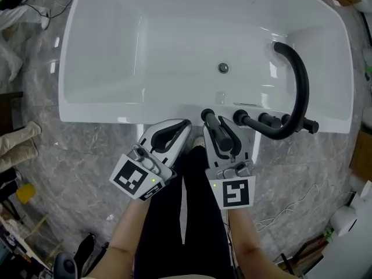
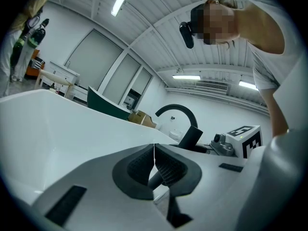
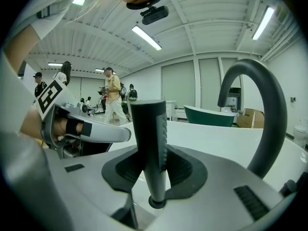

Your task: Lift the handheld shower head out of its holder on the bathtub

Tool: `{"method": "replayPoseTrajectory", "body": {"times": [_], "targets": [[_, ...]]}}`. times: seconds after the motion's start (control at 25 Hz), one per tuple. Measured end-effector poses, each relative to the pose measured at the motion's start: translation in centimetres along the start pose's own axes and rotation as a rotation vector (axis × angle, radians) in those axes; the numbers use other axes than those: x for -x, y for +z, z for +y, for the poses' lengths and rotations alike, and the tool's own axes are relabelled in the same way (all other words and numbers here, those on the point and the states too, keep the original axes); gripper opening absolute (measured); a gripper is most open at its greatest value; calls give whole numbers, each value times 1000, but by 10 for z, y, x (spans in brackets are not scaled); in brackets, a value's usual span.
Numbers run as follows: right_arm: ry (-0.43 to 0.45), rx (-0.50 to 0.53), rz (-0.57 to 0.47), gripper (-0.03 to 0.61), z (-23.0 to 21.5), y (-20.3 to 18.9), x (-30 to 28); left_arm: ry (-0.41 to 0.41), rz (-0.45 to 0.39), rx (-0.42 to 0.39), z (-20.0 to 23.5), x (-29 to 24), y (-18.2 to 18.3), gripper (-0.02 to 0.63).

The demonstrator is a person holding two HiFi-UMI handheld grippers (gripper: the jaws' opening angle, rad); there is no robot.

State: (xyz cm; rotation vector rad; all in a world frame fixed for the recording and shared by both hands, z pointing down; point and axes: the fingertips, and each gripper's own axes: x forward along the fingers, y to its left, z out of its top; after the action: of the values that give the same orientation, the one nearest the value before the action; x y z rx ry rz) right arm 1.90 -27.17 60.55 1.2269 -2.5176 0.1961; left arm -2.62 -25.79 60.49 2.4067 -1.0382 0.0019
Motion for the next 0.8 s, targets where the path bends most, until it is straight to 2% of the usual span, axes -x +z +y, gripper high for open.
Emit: {"method": "replayPoseTrajectory", "body": {"times": [0.44,0.8], "targets": [[6,12,-16,132,7,33,16,-11,-4,-7,-9,11,20,11],[16,20,-27,132,9,75,34,-33,-19,-16,-34,22,53,11]]}}
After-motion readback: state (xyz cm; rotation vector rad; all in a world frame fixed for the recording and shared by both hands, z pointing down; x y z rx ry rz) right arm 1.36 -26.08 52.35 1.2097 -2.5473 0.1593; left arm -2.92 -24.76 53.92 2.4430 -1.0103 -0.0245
